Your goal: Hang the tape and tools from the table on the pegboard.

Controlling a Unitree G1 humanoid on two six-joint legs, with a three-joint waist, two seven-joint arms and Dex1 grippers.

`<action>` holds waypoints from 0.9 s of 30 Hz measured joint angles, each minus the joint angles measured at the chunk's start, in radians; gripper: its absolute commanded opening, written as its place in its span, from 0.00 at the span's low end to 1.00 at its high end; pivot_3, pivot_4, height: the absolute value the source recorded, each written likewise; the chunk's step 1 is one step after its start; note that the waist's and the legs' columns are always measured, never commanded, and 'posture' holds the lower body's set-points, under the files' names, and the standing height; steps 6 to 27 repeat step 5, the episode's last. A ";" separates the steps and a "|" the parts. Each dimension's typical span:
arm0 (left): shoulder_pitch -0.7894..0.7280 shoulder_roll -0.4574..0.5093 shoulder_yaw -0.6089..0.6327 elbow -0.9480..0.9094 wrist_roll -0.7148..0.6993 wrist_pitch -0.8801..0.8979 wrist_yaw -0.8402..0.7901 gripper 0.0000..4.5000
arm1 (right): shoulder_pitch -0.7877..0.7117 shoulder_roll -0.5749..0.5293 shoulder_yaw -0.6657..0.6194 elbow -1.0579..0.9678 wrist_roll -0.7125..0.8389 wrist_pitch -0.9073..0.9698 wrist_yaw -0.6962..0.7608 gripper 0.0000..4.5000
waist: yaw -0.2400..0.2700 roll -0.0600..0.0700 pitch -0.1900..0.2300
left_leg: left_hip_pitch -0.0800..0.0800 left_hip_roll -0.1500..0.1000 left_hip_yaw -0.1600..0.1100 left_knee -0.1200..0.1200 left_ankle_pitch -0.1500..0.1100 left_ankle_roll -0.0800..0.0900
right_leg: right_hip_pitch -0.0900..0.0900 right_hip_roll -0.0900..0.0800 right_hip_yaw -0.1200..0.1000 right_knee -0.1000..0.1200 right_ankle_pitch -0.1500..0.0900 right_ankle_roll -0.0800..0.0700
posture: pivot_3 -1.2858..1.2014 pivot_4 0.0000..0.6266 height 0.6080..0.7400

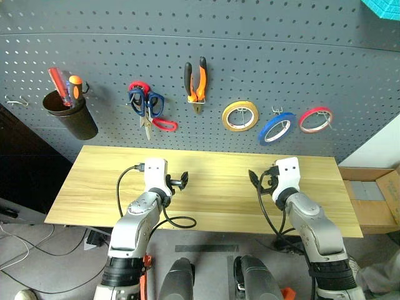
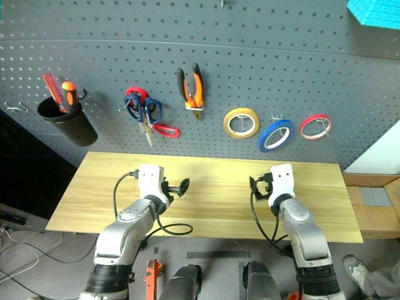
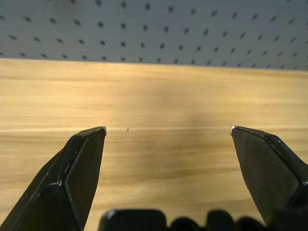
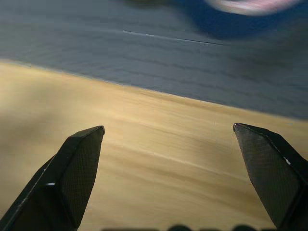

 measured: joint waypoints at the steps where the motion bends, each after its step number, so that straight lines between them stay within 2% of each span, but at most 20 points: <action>1: -0.016 0.002 0.010 0.029 0.002 -0.020 -0.009 0.99 | -0.001 0.005 -0.008 0.010 -0.011 0.001 -0.019 1.00 | -0.003 0.000 -0.004 | 0.000 0.000 0.001 0.000 0.000 0.000 | 0.000 -0.001 0.001 -0.001 0.000 0.000 | 0.52 0.25 1.00; 5: -0.050 0.011 0.030 0.106 0.013 -0.072 -0.032 0.99 | 0.000 0.018 -0.028 0.026 -0.020 0.008 -0.057 1.00 | -0.013 0.000 -0.014 | 0.000 -0.001 0.003 0.000 -0.001 0.001 | 0.000 -0.001 0.002 -0.002 0.000 0.000 | 0.52 0.24 1.00; 27: -0.050 0.011 0.030 0.106 0.013 -0.072 -0.032 0.99 | 0.000 0.018 -0.028 0.026 -0.020 0.008 -0.057 1.00 | -0.013 0.000 -0.014 | 0.000 -0.001 0.003 0.000 -0.001 0.001 | 0.000 -0.001 0.002 -0.002 0.000 0.000 | 0.52 0.24 1.00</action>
